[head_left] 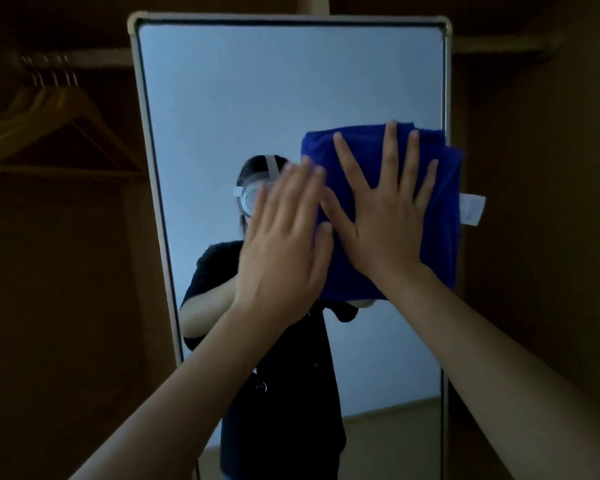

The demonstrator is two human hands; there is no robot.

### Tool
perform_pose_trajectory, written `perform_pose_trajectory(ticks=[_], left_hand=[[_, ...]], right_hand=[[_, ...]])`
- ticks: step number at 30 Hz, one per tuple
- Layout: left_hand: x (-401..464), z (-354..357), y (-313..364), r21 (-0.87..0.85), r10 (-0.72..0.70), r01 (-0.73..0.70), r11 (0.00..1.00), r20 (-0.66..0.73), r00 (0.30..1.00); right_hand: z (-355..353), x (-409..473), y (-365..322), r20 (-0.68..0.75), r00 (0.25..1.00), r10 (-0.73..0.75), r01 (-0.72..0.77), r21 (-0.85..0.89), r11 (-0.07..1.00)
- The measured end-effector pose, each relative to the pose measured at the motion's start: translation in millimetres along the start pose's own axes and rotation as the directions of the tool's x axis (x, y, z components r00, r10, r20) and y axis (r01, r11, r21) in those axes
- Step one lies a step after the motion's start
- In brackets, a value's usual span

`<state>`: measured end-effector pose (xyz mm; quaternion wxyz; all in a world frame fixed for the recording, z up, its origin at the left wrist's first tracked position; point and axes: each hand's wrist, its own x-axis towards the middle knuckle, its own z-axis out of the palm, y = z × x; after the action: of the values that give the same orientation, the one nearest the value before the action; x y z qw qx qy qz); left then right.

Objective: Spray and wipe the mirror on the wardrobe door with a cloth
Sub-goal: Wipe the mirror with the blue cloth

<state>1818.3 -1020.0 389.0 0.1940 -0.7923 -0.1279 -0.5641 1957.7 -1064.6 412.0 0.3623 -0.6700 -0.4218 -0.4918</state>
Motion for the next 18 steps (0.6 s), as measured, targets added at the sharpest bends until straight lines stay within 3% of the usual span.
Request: perform_pose_trajectory(ticks=[3, 11, 14, 18], left_hand=[[-7.1, 20.6, 9.3, 0.032, 0.22, -0.223, 0.974, 0.068, 0.973], [-43.5, 55.0, 10.5, 0.273, 0.193, -0.21, 0.939, 0.09, 0.977], [-66.3, 61.8, 14.7, 0.311, 0.191, -0.209, 0.927, 0.088, 0.978], [-92.0, 67.3, 23.4, 0.32, 0.184, -0.213, 0.923, 0.117, 0.976]], right_hand=[[6.0, -4.7, 0.8, -0.032, 0.999, 0.007, -0.009, -0.058, 0.998], [13.3, -40.3, 22.0, -0.069, 0.996, -0.059, 0.066, 0.099, 0.993], [13.6, -61.7, 37.4, -0.066, 0.988, -0.141, 0.151, 0.191, 0.97], [19.4, -93.3, 50.7, -0.045, 0.987, -0.157, 0.163, 0.163, 0.973]])
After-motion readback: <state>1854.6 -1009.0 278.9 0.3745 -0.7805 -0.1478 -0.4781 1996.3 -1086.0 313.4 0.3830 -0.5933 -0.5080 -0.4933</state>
